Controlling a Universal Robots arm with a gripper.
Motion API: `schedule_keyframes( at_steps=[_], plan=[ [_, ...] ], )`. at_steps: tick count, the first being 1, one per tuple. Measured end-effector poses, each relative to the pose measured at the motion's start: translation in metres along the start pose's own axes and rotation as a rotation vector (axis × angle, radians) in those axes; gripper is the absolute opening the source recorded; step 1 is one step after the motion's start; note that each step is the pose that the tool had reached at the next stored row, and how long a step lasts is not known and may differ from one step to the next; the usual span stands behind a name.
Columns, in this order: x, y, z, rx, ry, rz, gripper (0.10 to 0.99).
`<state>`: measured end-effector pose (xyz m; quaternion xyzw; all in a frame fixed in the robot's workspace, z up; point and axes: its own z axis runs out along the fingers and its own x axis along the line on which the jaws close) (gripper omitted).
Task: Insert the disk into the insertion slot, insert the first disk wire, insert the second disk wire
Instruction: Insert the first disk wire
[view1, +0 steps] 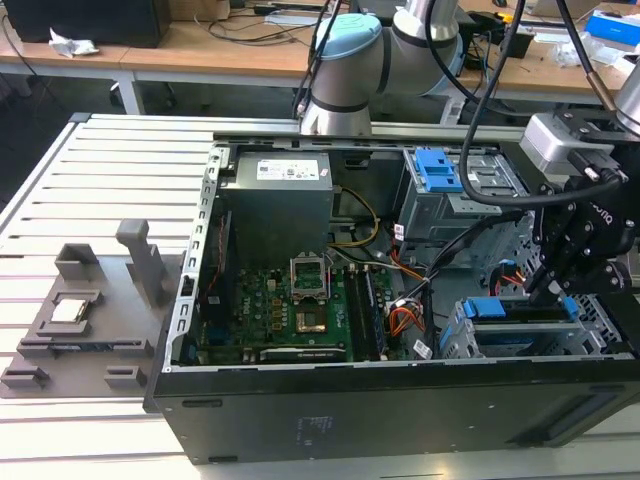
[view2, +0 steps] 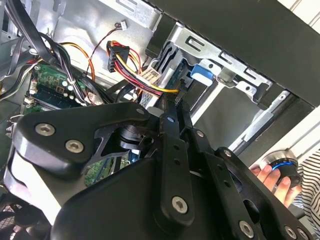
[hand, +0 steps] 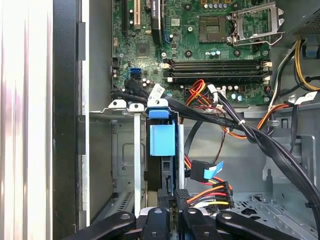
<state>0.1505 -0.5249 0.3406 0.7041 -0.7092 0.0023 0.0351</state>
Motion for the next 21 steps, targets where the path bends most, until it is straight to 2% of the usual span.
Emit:
schedule_keyframes(
  at_steps=[11,13,15,21],
  plan=[
    [0.0001,0.0,-0.0005,0.0,-0.0026,0.0,0.165],
    [0.0001,0.0003,-0.0018,0.0,-0.0061,0.0,0.165],
    [0.0002,0.0009,-0.002,0.0,-0.0164,-0.001,0.165],
    [0.0035,0.001,-0.0018,0.0,-0.0168,-0.001,0.165]
  ],
)
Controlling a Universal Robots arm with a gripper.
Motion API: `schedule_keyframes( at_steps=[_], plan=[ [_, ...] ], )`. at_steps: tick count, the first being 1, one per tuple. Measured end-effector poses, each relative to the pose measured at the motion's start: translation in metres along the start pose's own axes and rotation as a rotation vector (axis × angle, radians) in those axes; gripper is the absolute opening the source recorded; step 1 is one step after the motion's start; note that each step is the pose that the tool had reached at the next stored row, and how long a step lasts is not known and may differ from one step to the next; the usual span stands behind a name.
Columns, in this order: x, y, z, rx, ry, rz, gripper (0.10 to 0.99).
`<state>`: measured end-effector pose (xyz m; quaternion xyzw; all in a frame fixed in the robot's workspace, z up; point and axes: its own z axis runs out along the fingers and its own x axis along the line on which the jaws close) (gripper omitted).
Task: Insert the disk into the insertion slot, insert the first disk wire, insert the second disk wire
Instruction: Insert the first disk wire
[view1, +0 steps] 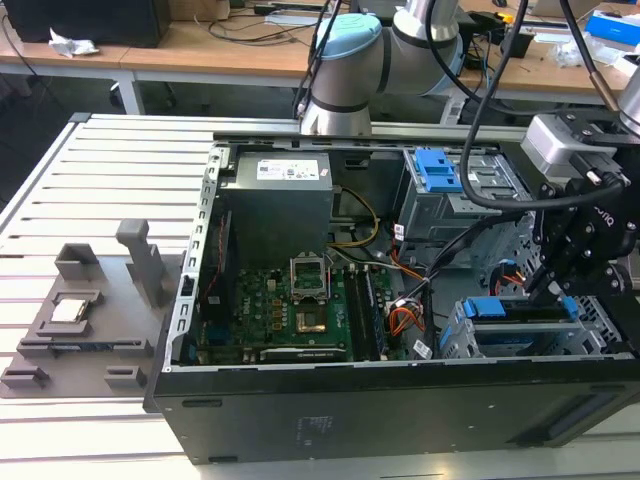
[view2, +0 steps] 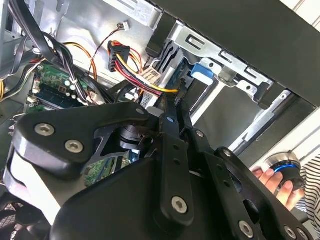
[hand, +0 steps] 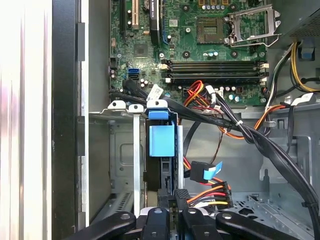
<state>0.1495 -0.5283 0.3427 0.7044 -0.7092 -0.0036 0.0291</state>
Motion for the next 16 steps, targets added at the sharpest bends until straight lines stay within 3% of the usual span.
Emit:
schedule_keyframes(
  at_steps=[16],
  plan=[
    [-0.0001,-0.0002,-0.0002,0.0,-0.0023,0.0,0.165]
  ],
)
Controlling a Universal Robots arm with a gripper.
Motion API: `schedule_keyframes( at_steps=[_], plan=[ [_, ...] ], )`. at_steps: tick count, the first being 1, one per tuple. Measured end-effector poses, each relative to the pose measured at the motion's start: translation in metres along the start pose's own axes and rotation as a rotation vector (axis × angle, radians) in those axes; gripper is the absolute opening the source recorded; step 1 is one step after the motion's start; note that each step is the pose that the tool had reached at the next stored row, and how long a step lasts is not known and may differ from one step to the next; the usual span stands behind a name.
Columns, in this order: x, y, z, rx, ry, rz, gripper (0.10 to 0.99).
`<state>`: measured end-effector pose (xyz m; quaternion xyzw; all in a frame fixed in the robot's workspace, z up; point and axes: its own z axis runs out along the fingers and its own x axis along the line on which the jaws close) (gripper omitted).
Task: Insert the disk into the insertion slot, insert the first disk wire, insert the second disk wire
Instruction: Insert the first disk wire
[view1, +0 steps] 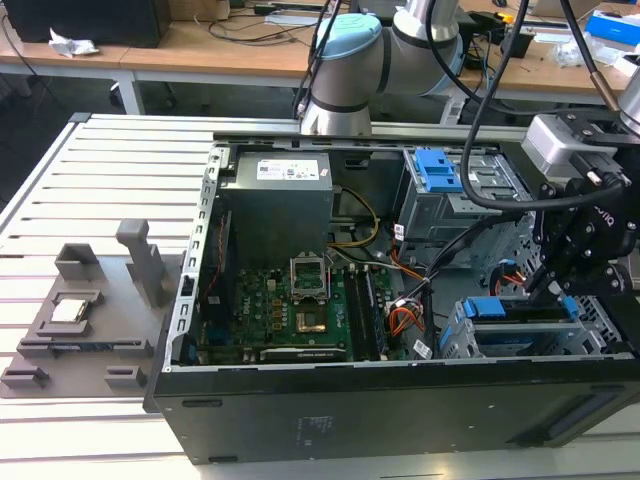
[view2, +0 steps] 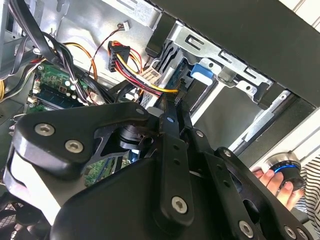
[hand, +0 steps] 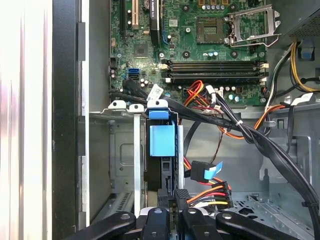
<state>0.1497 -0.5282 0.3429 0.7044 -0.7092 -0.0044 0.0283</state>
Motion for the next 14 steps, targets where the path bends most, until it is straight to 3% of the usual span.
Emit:
schedule_keyframes(
  at_steps=[14],
  plan=[
    [-0.0001,-0.0015,0.0005,-0.001,-0.0001,0.0,0.165]
  ],
)
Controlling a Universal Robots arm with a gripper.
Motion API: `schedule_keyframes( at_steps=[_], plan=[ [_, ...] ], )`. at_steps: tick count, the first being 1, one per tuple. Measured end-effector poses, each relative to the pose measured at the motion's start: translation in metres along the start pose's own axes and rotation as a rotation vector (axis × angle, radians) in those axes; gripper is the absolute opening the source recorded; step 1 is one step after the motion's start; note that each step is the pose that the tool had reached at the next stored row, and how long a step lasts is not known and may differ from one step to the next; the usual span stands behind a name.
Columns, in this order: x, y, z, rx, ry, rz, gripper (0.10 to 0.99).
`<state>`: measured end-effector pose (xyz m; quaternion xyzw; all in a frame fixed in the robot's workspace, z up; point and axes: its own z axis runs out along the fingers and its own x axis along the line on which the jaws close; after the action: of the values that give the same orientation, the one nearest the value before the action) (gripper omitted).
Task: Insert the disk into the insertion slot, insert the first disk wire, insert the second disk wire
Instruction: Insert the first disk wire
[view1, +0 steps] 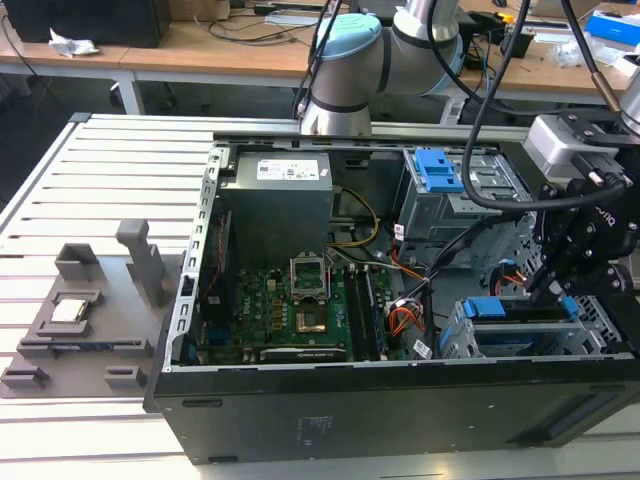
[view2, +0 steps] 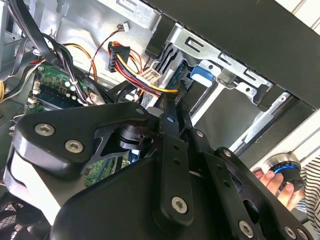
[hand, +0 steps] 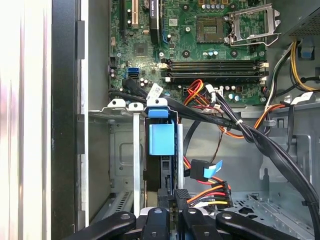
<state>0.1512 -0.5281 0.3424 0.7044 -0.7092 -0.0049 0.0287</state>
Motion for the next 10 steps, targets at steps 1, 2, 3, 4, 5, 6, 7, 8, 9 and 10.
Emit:
schedule_keyframes(
  at_steps=[1,2,3,4,5,6,7,8,9,10],
  plan=[
    [0.0,0.0001,-0.002,0.0,-0.0001,0.0,0.165],
    [0.0,0.0001,-0.0032,0.0,0.0,0.0,0.165],
    [0.0,0.0001,-0.0034,0.0,-0.0001,0.0,0.165],
    [0.0001,0.0001,-0.0034,0.0,-0.0003,0.0,0.165],
    [0.0002,0.0001,-0.0029,0.0,0.0001,0.0,0.165],
    [0.0002,0.0002,-0.0022,0.0,0.0001,0.0,0.165],
    [0.0002,0.0003,-0.0016,0.0,0.0001,0.0,0.165],
    [0.0002,0.0004,-0.0012,0.0,0.0001,0.0,0.165],
    [0.0002,0.0007,-0.0008,0.0,0.0001,0.0,0.165],
    [0.0002,0.0009,-0.0006,0.0,0.0001,0.0,0.165]
  ],
)
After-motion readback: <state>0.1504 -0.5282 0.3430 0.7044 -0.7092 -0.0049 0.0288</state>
